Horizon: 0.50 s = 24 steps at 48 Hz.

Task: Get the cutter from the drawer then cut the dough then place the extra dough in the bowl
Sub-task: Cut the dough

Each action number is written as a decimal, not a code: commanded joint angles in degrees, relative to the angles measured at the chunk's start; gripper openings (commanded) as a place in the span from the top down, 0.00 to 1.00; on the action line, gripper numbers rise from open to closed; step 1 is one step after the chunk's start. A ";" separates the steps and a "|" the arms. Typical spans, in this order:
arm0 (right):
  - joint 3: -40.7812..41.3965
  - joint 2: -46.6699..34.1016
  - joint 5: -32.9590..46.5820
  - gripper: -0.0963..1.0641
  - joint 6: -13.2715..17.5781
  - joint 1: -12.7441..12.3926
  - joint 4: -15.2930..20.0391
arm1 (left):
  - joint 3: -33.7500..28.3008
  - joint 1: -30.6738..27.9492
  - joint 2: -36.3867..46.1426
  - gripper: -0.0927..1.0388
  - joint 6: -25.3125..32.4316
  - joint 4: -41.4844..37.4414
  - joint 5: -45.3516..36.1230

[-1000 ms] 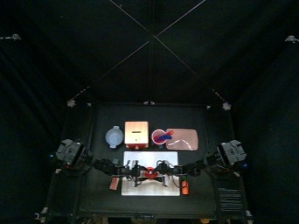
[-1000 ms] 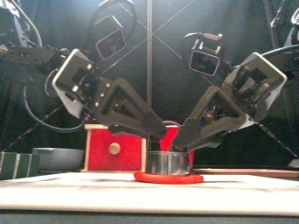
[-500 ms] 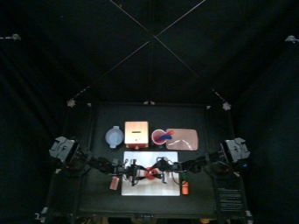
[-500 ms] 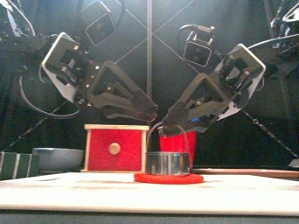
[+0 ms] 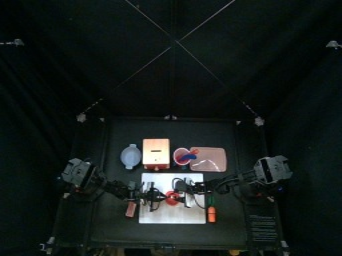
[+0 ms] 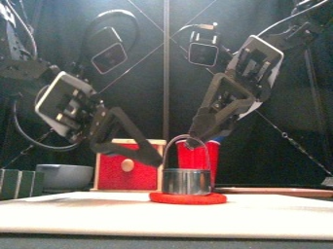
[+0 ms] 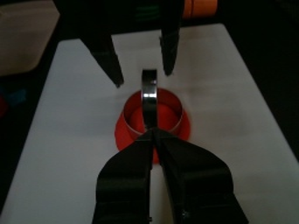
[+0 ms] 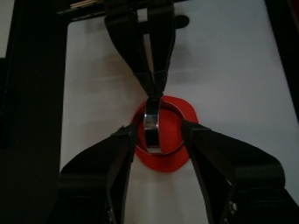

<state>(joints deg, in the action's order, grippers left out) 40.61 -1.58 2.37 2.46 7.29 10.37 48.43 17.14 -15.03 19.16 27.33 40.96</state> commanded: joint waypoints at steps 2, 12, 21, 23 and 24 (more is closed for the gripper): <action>-3.52 1.85 -5.19 0.21 0.09 -0.53 -1.14 | -1.23 -0.53 -0.88 0.46 0.09 0.18 0.62; -5.71 0.97 -10.46 0.21 0.09 -0.70 -1.32 | -1.49 -1.05 -1.85 0.46 0.09 0.26 0.79; -6.50 -0.09 -11.25 0.21 0.09 -0.79 -1.32 | -2.20 -1.32 -2.90 0.46 0.00 0.26 0.79; -6.77 -0.44 -11.25 0.21 0.09 -0.88 -1.23 | -2.37 -1.32 -3.34 0.46 0.00 0.26 0.62; -6.94 -0.62 -11.25 0.21 0.09 -0.88 -1.32 | -2.46 -1.32 -3.52 0.46 0.00 0.26 0.44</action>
<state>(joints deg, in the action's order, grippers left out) 35.24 -2.72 -9.05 2.55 6.68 9.05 47.29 16.00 -18.63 19.07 27.60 41.22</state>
